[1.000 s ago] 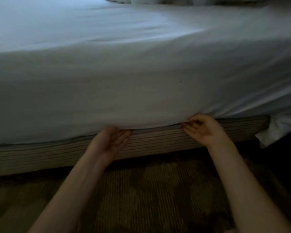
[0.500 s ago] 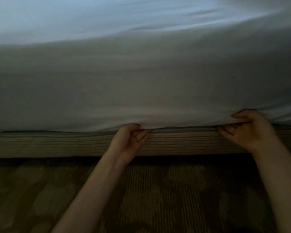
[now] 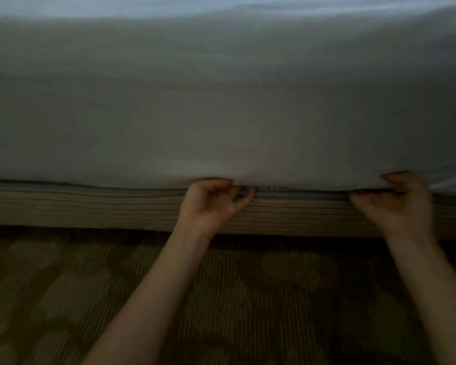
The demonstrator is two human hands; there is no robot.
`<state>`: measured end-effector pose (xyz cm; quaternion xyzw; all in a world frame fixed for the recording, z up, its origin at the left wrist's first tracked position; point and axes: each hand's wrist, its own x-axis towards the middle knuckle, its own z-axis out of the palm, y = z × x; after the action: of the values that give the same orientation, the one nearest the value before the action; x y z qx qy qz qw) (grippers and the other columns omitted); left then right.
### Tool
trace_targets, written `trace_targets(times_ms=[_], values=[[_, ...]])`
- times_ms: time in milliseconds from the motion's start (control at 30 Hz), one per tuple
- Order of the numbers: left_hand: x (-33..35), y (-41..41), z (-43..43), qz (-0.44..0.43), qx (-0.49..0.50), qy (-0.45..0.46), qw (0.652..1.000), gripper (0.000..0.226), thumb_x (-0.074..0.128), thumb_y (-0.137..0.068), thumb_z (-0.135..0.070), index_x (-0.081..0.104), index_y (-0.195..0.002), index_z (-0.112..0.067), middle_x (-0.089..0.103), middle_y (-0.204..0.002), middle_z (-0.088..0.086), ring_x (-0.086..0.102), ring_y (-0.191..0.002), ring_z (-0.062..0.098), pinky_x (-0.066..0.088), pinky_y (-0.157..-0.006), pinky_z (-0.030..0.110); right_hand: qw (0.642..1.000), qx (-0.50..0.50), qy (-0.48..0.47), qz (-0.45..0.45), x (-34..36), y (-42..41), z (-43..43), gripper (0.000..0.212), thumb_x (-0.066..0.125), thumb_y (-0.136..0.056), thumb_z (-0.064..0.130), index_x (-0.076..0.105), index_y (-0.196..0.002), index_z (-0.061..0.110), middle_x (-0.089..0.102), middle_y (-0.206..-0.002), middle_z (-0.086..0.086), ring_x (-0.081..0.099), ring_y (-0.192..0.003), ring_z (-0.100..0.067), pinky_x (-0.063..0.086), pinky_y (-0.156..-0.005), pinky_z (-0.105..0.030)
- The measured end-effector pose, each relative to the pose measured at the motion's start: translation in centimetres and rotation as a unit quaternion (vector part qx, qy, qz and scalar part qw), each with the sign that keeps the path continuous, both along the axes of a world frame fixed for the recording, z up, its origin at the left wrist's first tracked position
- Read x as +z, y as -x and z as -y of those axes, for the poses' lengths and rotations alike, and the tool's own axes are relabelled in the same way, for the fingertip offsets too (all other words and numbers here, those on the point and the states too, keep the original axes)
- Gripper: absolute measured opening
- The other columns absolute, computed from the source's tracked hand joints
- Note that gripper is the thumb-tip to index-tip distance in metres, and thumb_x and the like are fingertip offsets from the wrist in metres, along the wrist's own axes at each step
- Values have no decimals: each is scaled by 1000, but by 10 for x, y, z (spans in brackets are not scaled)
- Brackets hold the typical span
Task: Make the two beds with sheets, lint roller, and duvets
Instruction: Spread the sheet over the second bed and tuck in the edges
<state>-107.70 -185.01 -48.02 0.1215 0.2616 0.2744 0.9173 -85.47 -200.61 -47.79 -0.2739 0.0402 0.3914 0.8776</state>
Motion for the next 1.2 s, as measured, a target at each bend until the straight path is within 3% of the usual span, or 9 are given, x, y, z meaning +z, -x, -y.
trace_targets(times_ms=[167, 333, 567, 800, 867, 933, 967, 1067, 1200], values=[[5, -1, 3, 15, -8, -36, 999, 37, 37, -62, 7, 56, -85, -12, 67, -87, 8, 59, -91, 23, 39, -91, 49, 995, -30, -93, -26, 2, 14, -7, 92, 72, -18, -3, 62, -109, 6, 68, -113, -12, 67, -98, -32, 49, -92, -46], [9, 13, 6, 10, 21, -5, 1000, 31, 45, -64, -1, 55, -92, -10, 63, -96, 11, 59, -97, 28, 39, -94, 45, 994, -34, -99, -32, 4, 22, -1, 114, 77, -15, -5, 56, -125, 9, 65, -120, -10, 64, -106, -30, 48, -94, -45], [6, 18, -7, 63, 11, 2, 998, 40, 40, -61, -8, 56, -98, -10, 65, -103, 14, 55, -110, 35, 33, -99, 56, 990, -68, -120, -33, -4, 23, -11, 98, 81, -8, 1, 63, -103, 12, 69, -107, -6, 66, -102, -24, 47, -95, -40], [11, 30, -3, 59, -25, -34, 997, 37, 44, -64, -13, 55, -99, -14, 62, -106, 11, 54, -111, 32, 32, -102, 54, 990, -115, -56, -52, 7, 36, -11, 106, 77, -11, 5, 61, -115, 12, 65, -121, -9, 63, -107, -26, 45, -97, -40], [11, 44, -5, 22, -16, -28, 999, 33, 45, -67, -14, 55, -99, -12, 63, -107, 12, 56, -110, 32, 35, -100, 50, 990, -129, -18, -54, 19, 56, -18, 78, 72, -28, 12, 61, -105, 16, 63, -125, -5, 62, -104, -20, 43, -100, -32], [8, 69, -11, 6, 39, -10, 999, 33, 46, -70, -14, 56, -101, -10, 62, -115, 13, 55, -114, 30, 36, -100, 46, 989, -117, 68, -60, 27, 90, -31, 18, 57, -73, 12, 56, -88, 20, 62, -121, 0, 59, -96, -15, 38, -105, -29], [5, 84, -16, 9, 81, -4, 997, 35, 46, -71, -15, 56, -104, -10, 60, -118, 13, 55, -114, 28, 36, -101, 44, 987, -101, 105, -65, 27, 107, -40, 10, 44, -86, 14, 53, -85, 20, 60, -113, 1, 55, -95, -13, 36, -106, -31], [0, 118, -37, 49, 181, 20, 982, 38, 43, -82, -24, 53, -113, -5, 58, -119, 15, 55, -108, 30, 34, -100, 43, 986, -8, 104, -132, 30, 151, -64, 22, 37, -93, 20, 54, -103, 12, 57, -110, -7, 52, -107, -21, 36, -103, -44], [-1, 113, -60, 68, 184, 67, 978, 46, 27, -97, -40, 55, -118, -8, 61, -116, 17, 54, -108, 31, 33, -95, 41, 984, 44, 37, -167, 25, 163, -84, 36, 42, -87, 22, 55, -118, 8, 59, -122, -11, 55, -114, -28, 33, -109, -47]])
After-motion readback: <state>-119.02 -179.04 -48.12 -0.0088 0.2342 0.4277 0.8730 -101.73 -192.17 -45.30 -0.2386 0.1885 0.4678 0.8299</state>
